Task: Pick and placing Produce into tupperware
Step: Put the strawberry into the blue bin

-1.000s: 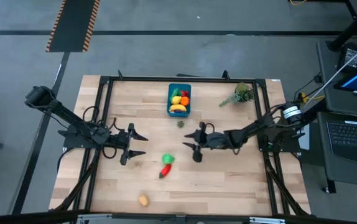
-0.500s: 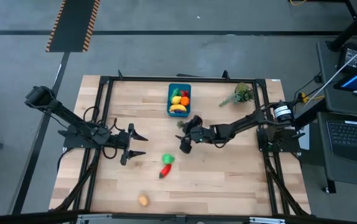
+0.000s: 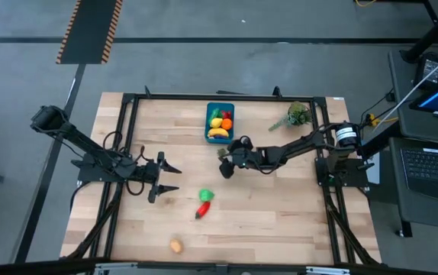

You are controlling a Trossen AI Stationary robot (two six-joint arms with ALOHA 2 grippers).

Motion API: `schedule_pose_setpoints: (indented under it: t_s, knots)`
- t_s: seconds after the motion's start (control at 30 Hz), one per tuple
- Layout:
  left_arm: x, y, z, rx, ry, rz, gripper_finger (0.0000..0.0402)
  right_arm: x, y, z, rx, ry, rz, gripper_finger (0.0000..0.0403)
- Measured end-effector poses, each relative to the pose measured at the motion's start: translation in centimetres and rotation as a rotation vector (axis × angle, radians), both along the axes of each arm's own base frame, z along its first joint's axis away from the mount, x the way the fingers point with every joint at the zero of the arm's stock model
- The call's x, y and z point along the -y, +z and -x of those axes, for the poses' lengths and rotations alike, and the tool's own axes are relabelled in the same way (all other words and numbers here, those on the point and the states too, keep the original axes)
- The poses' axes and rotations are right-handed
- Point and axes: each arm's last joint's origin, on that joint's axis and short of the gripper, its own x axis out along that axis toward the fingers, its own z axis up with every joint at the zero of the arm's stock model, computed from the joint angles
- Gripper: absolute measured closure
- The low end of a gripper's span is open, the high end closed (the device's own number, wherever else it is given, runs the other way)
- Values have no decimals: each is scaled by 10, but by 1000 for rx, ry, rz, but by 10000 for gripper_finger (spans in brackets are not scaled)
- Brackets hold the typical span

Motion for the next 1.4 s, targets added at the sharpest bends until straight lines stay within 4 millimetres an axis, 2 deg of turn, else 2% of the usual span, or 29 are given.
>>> schedule_pose_setpoints:
  t_s: [0.4, 0.6, 0.77, 1.4]
  knots:
    - [0, 0, 0, 0, 0, 0, 121, 8, 0, -1, 55, -81, -69, 120]
    - [0, 0, 0, -1, 0, 2, 121, 10, -22, -6, 52, -104, -91, 120]
    - [0, 0, 0, -3, 1, 4, 121, 12, -33, -9, 84, -123, -111, 120]
    - [0, 0, 0, -3, 1, 6, 121, 14, -35, -10, 107, -160, -138, 121]
